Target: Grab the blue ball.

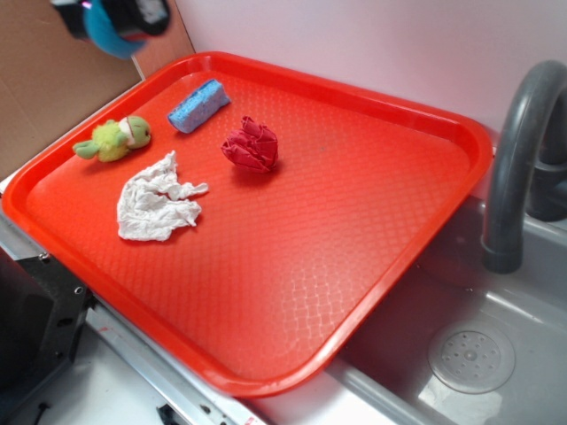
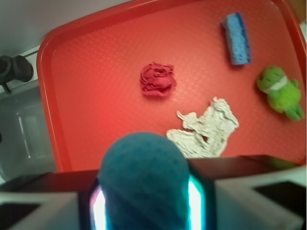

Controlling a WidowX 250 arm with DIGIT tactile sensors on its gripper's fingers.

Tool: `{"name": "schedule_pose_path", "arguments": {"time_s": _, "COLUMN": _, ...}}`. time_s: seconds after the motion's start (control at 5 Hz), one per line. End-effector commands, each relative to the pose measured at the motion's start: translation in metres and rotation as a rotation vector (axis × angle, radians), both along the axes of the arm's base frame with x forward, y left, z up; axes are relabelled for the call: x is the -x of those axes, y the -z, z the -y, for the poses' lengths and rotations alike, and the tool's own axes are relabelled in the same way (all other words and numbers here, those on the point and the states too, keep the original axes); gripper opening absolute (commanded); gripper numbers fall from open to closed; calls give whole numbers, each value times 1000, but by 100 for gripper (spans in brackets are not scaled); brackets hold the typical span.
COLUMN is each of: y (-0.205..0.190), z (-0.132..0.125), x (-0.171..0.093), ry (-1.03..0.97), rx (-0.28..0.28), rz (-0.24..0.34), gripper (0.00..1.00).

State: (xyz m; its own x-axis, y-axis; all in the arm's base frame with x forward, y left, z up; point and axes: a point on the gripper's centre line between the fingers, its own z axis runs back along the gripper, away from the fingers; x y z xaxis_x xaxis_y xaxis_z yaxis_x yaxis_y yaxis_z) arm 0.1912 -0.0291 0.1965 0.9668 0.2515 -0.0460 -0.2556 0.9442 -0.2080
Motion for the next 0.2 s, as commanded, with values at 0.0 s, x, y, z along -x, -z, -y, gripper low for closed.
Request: {"name": "schedule_pose_path", "arguments": {"time_s": 0.0, "y": -13, "z": -18, "x": -2, "ry": -83, "rx": -85, "rz": 119, "gripper": 0}}
